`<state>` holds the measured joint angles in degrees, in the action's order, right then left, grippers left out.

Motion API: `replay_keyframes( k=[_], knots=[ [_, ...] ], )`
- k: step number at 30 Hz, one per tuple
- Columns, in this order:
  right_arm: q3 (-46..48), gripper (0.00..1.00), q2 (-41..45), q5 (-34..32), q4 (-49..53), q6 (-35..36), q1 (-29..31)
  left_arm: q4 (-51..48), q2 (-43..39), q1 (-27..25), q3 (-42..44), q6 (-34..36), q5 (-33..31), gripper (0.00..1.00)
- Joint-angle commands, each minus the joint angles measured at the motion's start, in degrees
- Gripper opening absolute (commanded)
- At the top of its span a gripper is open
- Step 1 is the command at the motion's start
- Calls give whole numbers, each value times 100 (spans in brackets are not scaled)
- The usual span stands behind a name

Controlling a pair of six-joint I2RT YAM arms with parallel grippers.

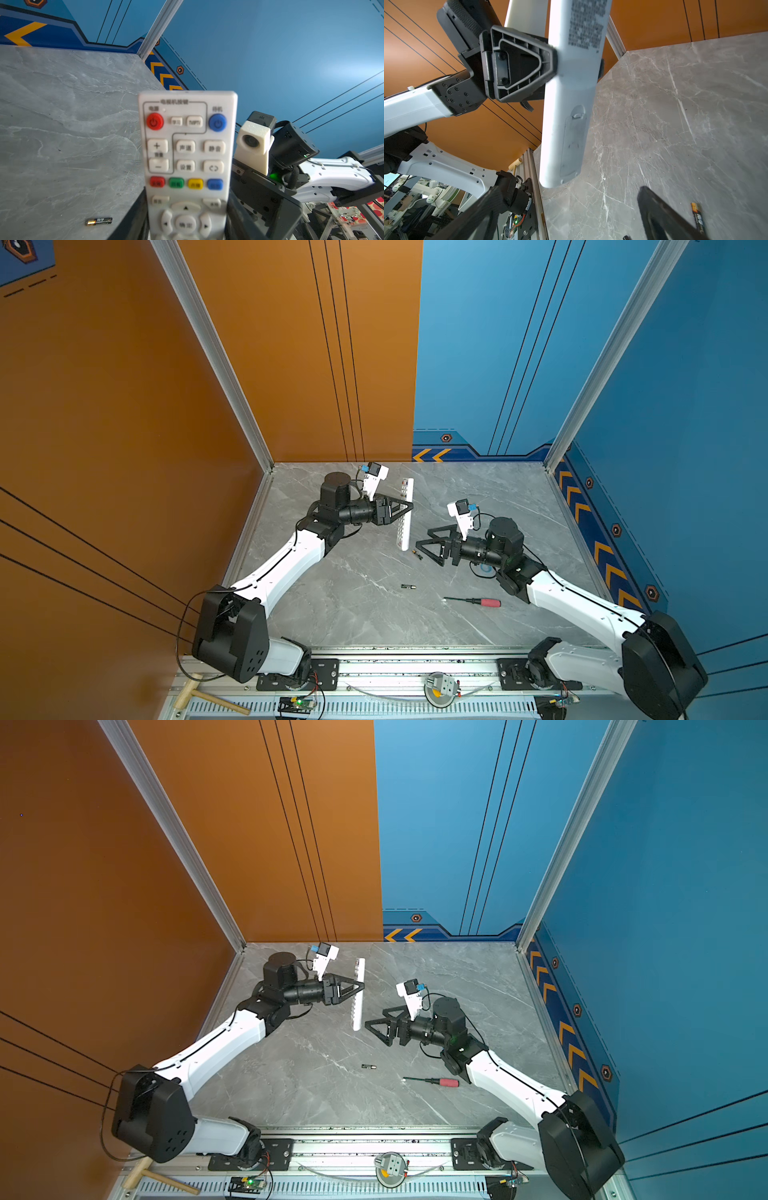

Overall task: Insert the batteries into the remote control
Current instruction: 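Lift the white remote upright with the left gripper while the right gripper approaches it, then grasp the remote's lower end with the right gripper beside the left gripper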

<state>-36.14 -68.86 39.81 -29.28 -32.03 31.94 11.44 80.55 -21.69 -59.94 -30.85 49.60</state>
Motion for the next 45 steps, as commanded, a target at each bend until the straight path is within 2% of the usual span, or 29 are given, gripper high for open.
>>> replay_keyframes(
  k=[1, 6, 15, 25, 30, 34, 45],
  knots=[
    [-84, 100, -89, 179, -505, -132, 48, 503, -146, 43, 53, -117, 413, 24],
    [-156, 100, -314, 296, -821, -349, 84, 783, -129, 10, 53, -258, 565, 23],
    [-173, 100, -804, 518, -2108, -1193, 112, 1198, -41, -115, 53, -521, 801, 24],
    [-384, 98, -1224, 624, -2513, -1446, 290, 1221, -100, -139, 53, -558, 864, 24],
    [-458, 93, -1281, 677, -2482, -1425, 355, 1229, -135, -146, 53, -562, 892, 24],
    [-448, 81, -1266, 667, -2491, -1423, 378, 1246, -146, -177, 53, -558, 939, 24],
    [-518, 68, -1249, 642, -2260, -1359, 407, 1359, -158, -217, 53, -606, 945, 24]
  ],
)
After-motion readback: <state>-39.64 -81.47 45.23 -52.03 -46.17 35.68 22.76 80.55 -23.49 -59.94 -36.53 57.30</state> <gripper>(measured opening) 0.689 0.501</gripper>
